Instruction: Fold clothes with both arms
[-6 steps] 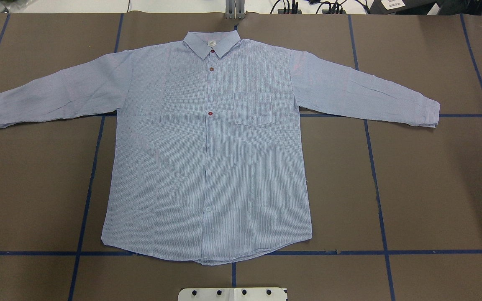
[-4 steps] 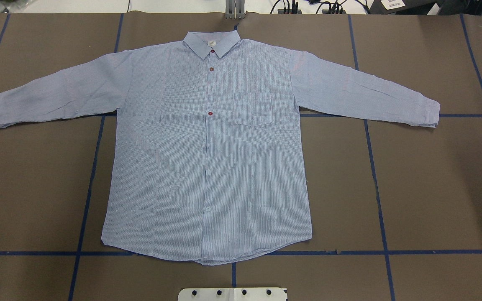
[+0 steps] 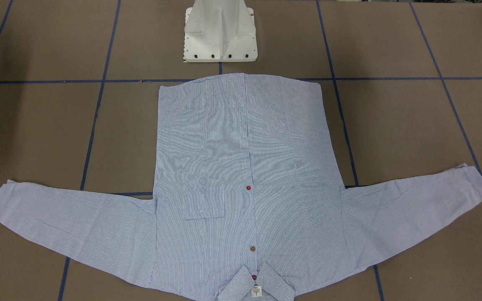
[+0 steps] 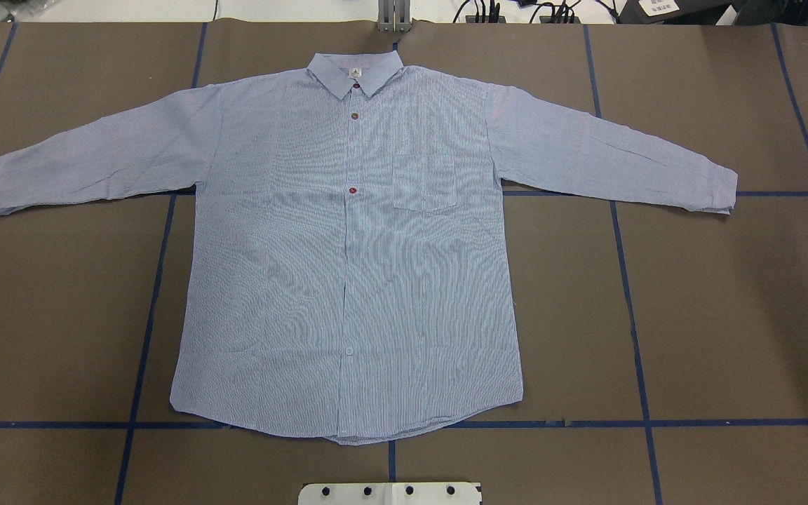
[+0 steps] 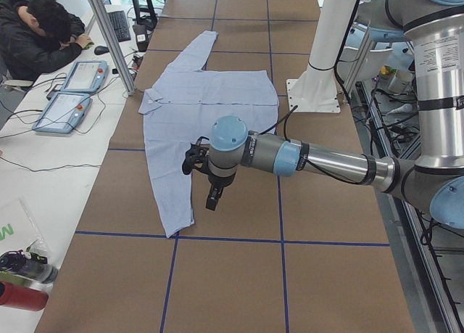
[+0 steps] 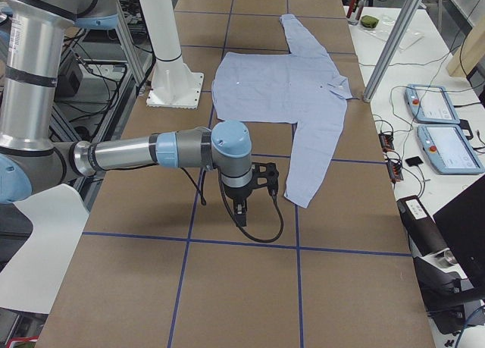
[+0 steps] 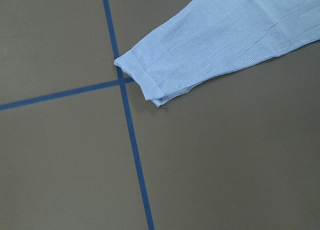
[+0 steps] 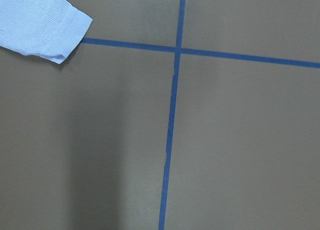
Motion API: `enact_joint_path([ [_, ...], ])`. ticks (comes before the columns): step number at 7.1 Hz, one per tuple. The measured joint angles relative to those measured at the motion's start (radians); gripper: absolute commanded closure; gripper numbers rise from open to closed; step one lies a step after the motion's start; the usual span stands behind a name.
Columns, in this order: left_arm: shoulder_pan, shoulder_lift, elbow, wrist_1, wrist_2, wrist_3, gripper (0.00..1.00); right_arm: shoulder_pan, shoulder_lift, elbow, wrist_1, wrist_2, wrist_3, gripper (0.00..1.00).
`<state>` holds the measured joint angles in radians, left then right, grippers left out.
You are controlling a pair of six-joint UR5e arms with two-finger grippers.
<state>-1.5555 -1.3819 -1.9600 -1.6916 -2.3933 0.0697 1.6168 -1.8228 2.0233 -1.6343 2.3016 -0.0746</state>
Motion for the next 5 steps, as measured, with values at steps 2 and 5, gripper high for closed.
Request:
enact_joint_path([
  [2,-0.001,-0.071,0.063,-0.252,-0.001,-0.009,0.0,0.0,0.01,-0.039,0.253,-0.003,0.01,0.0],
  [5,-0.002,-0.138,0.194,-0.489,-0.006,-0.022,0.0,-0.007,0.072,-0.282,0.562,0.005,0.034,0.0],
])
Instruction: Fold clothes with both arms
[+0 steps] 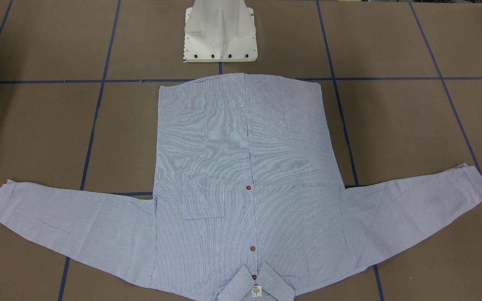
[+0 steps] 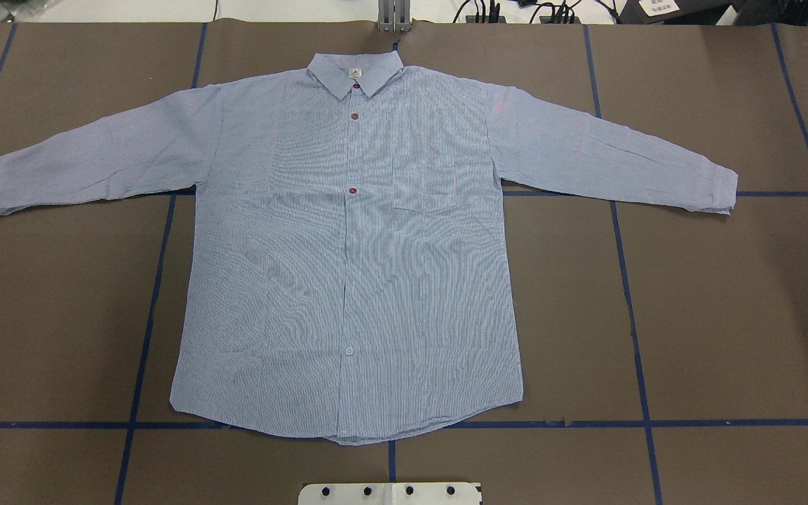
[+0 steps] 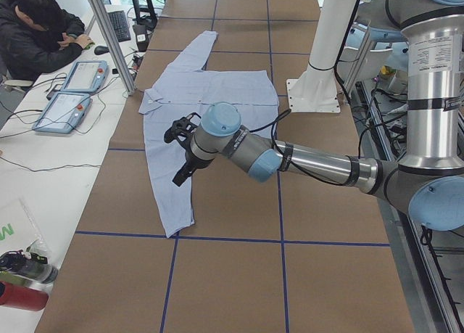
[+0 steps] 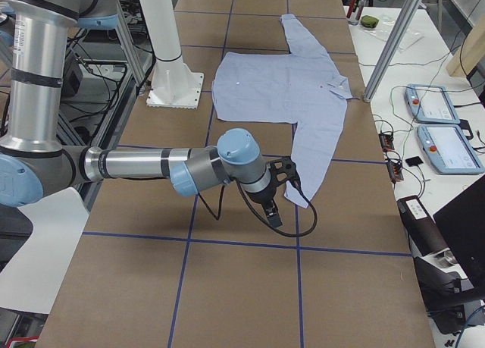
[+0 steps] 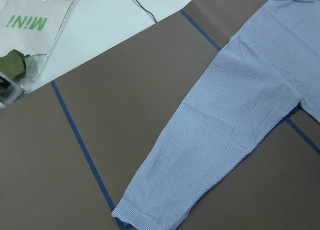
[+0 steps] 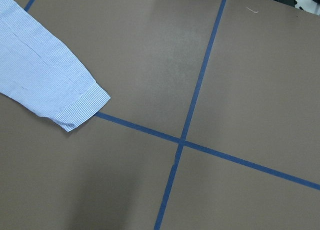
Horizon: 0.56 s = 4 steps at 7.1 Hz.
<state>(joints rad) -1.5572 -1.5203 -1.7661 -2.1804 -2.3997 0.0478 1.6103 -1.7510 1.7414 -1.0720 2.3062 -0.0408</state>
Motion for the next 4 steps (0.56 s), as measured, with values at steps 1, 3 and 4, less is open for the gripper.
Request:
enact_joint_path([
  [1,0.0,-0.001,0.018,-0.034,-0.001,-0.003,0.0,-0.012,0.007,-0.081,0.153,0.001,0.058,0.0],
  [3,0.0,0.002,0.027,-0.058,-0.002,-0.005,0.0,-0.151,0.019,-0.104,0.332,-0.045,0.477,0.0],
  [4,0.0,0.004,0.027,-0.064,-0.002,-0.004,0.0,-0.294,0.04,-0.092,0.386,-0.163,0.73,0.0],
])
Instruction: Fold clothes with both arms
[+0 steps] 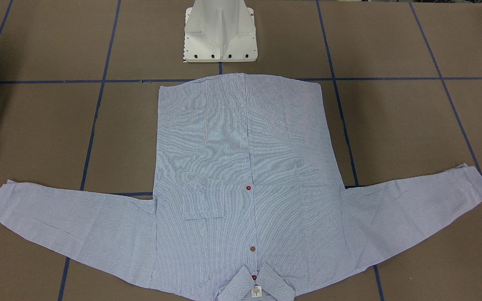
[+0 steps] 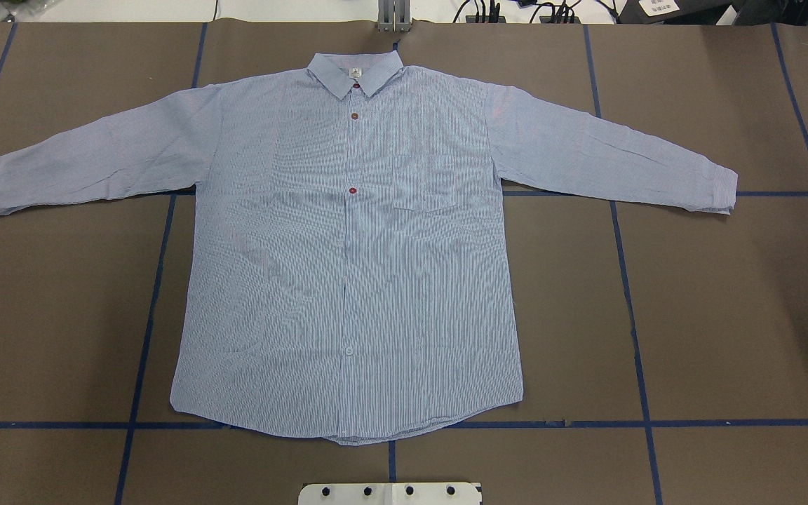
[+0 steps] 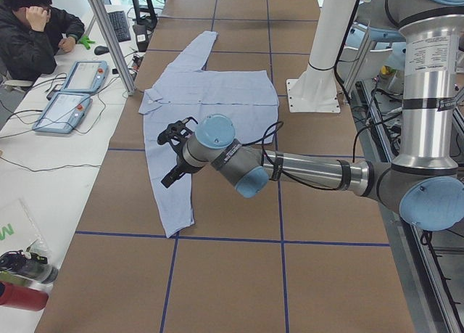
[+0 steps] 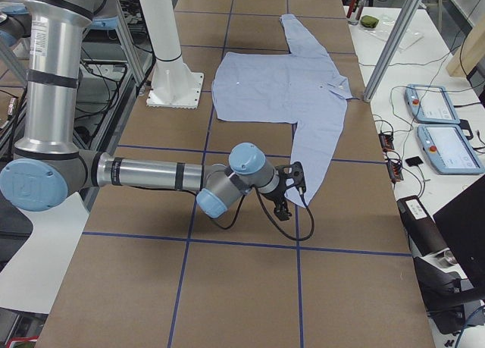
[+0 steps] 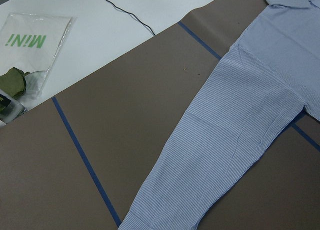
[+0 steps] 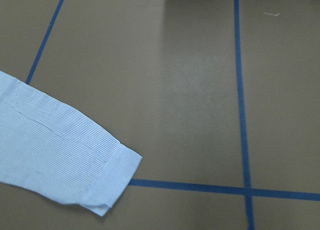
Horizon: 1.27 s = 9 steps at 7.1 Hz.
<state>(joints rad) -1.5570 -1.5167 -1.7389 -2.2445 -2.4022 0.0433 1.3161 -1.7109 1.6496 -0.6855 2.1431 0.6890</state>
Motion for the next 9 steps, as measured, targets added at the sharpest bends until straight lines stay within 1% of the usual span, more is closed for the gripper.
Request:
enact_joint_path([
  [1,0.0,0.002,0.001,-0.008,0.0,0.0,0.0,-0.129,0.021,0.004,0.026,-0.126,0.147,0.0],
  [2,0.0,0.003,0.001,-0.015,0.0,0.0,0.0,-0.22,0.045,-0.006,0.037,-0.214,0.225,0.0],
  [3,0.0,0.004,0.001,-0.018,0.0,0.001,0.0,-0.281,0.068,-0.032,0.044,-0.274,0.262,0.0],
  [5,0.0,0.004,0.002,-0.02,0.0,0.001,0.0,-0.353,0.084,-0.063,0.07,-0.35,0.329,0.01],
  [6,0.0,0.005,0.002,-0.02,0.0,0.001,0.0,-0.4,0.09,-0.084,0.105,-0.417,0.38,0.01],
  [7,0.0,0.005,0.002,-0.02,0.0,0.002,0.0,-0.449,0.106,-0.123,0.148,-0.495,0.417,0.02],
  [8,0.0,0.006,0.002,-0.02,0.0,0.002,0.0,-0.482,0.134,-0.174,0.19,-0.56,0.43,0.05],
  [9,0.0,0.008,0.002,-0.02,0.0,0.002,0.0,-0.496,0.153,-0.207,0.222,-0.587,0.431,0.05],
])
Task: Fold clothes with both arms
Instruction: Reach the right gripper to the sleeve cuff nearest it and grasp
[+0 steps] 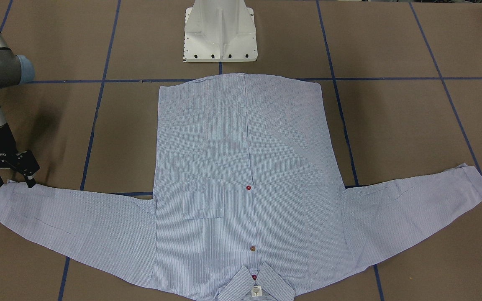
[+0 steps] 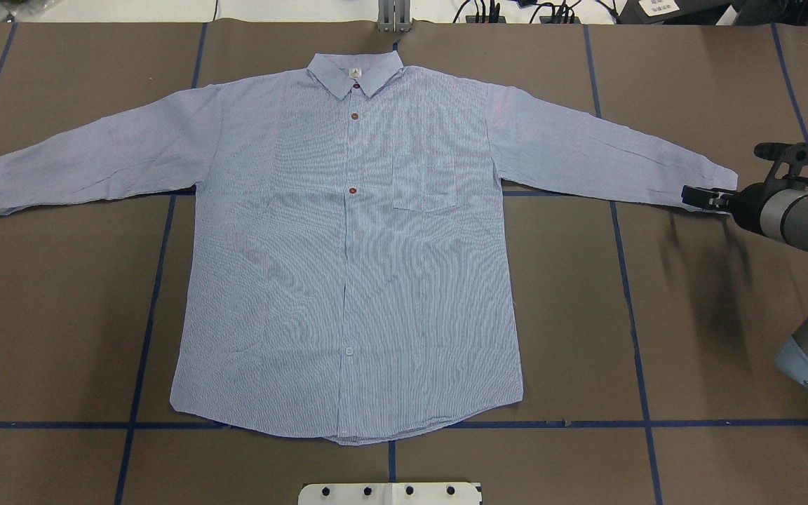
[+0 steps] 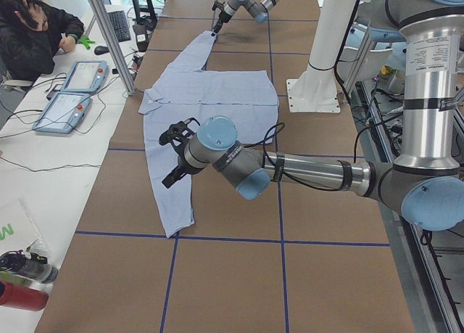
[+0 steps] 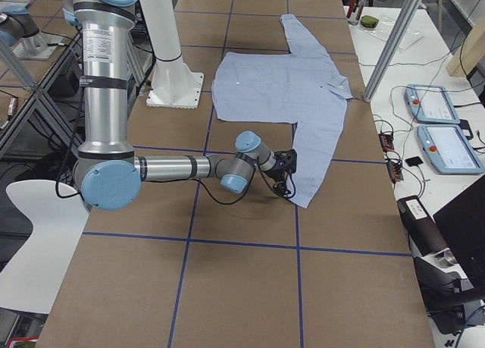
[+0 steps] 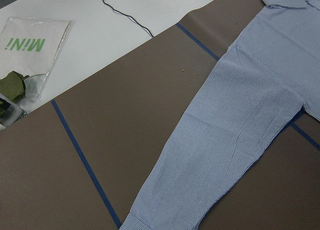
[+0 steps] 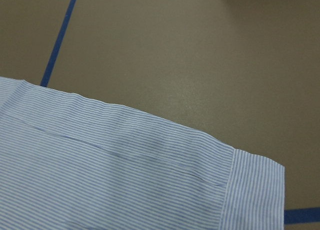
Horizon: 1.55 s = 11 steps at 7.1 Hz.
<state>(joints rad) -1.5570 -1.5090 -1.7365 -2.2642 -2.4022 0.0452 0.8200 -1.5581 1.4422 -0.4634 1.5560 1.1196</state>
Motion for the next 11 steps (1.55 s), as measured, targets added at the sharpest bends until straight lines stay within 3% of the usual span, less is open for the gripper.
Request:
enact_joint_path([
  [5,0.0,-0.001,-0.001,0.0,0.0,-0.001,0.0,0.003,-0.02,-0.029,0.029,-0.031,-0.001,0.06],
  [8,0.0,-0.003,-0.001,0.0,0.0,-0.001,0.0,0.001,-0.036,-0.034,0.028,-0.055,0.007,0.26],
  [11,0.0,-0.004,0.0,0.0,0.0,-0.001,0.0,-0.001,-0.035,-0.035,0.028,-0.057,0.009,0.26],
])
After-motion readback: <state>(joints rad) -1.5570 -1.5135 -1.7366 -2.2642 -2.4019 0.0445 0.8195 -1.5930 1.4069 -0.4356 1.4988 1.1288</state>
